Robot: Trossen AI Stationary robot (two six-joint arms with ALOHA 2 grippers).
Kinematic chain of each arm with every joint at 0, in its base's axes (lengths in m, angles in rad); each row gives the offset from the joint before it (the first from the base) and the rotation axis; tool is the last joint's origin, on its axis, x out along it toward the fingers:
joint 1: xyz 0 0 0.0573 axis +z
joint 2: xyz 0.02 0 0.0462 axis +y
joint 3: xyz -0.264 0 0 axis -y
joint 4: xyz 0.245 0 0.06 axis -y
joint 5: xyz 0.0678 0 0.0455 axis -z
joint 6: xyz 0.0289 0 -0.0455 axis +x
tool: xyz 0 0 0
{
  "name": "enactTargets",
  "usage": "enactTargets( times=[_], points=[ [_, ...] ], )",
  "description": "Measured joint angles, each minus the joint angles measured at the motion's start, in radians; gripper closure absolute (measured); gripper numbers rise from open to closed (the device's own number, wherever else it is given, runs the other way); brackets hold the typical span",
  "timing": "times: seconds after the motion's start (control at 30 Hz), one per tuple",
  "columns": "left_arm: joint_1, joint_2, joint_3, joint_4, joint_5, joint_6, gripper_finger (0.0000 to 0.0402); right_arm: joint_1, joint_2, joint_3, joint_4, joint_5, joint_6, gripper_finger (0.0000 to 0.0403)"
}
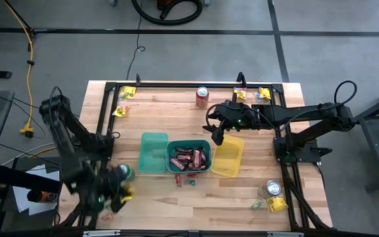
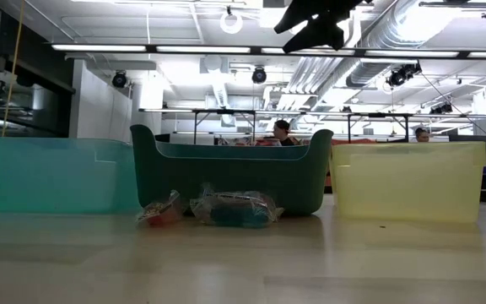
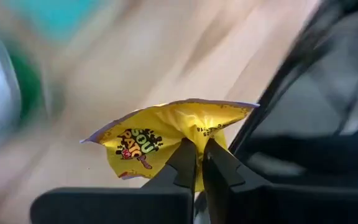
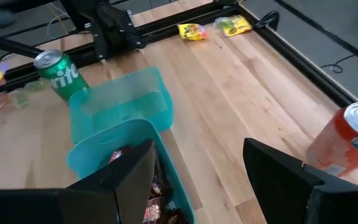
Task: Sort candy
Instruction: Put the yellow candy into the green bin
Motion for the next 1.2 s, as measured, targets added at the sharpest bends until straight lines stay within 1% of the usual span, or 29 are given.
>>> enactTargets(
  times=[0.1, 0.17, 0.2, 0.3, 0.4, 0.43, 0.5, 0.57, 0.63, 0.7, 0.77, 0.83, 0.93, 1.1, 1.2],
  points=[
    [0.089, -0.091, 0.000, 0.022, -0.133, 0.184, 0.0401, 0.000, 0.000, 0.000, 0.008, -0.068, 0.009, 0.0162],
    [0.175, -0.130, 0.001, 0.065, -0.186, 0.350, 0.0401, 0.000, 0.000, 0.000, 0.022, -0.131, 0.010, 0.0162],
    [0.221, -0.142, 0.001, 0.091, -0.197, 0.445, 0.0401, 0.002, 0.000, 0.000, 0.034, -0.163, 0.011, 0.0162],
    [0.371, -0.154, 0.001, 0.197, -0.212, 0.732, 0.0401, 0.014, 0.000, 0.000, 0.086, -0.262, 0.046, 0.0162],
    [0.498, -0.153, -0.010, 0.355, -0.211, 0.996, 0.0401, 0.031, 0.000, 0.000, 0.146, -0.325, 0.080, 0.0162],
    [0.534, -0.154, -0.028, 0.430, -0.200, 1.071, 0.0401, 0.038, 0.000, 0.000, 0.164, -0.338, 0.082, 0.0162],
    [0.602, -0.159, -0.091, 0.584, -0.127, 1.163, 0.0401, 0.054, 0.000, 0.000, 0.193, -0.354, 0.082, 0.0162],
    [0.656, -0.169, -0.179, 0.731, -0.007, 1.179, 0.0401, 0.068, 0.000, 0.000, 0.210, -0.355, 0.083, 0.0162],
    [0.684, -0.186, -0.268, 0.828, 0.087, 1.136, 0.0401, 0.079, 0.000, 0.000, 0.208, -0.355, 0.095, 0.0162],
    [0.691, -0.214, -0.336, 0.857, 0.124, 1.071, 0.0401, 0.088, 0.000, 0.000, 0.204, -0.354, 0.109, 0.0162],
    [0.692, -0.261, -0.370, 0.856, 0.126, 1.061, 0.0401, 0.095, 0.000, 0.000, 0.204, -0.354, 0.116, 0.0162],
    [0.697, -0.318, -0.375, 0.812, 0.124, 1.095, 0.0401, 0.096, 0.000, 0.000, 0.204, -0.354, 0.116, 0.0162],
    [0.699, -0.374, -0.376, 0.677, 0.140, 1.125, 0.0401, 0.096, 0.000, 0.000, 0.203, -0.354, 0.123, 0.0162],
    [0.699, -0.431, -0.376, 0.458, 0.211, 1.065, 0.0399, 0.096, 0.000, 0.000, 0.204, -0.354, 0.124, 0.0162],
    [0.699, -0.432, -0.376, 0.410, 0.238, 1.032, 0.0392, 0.096, 0.000, 0.000, 0.204, -0.353, 0.124, 0.0162]
  ],
)
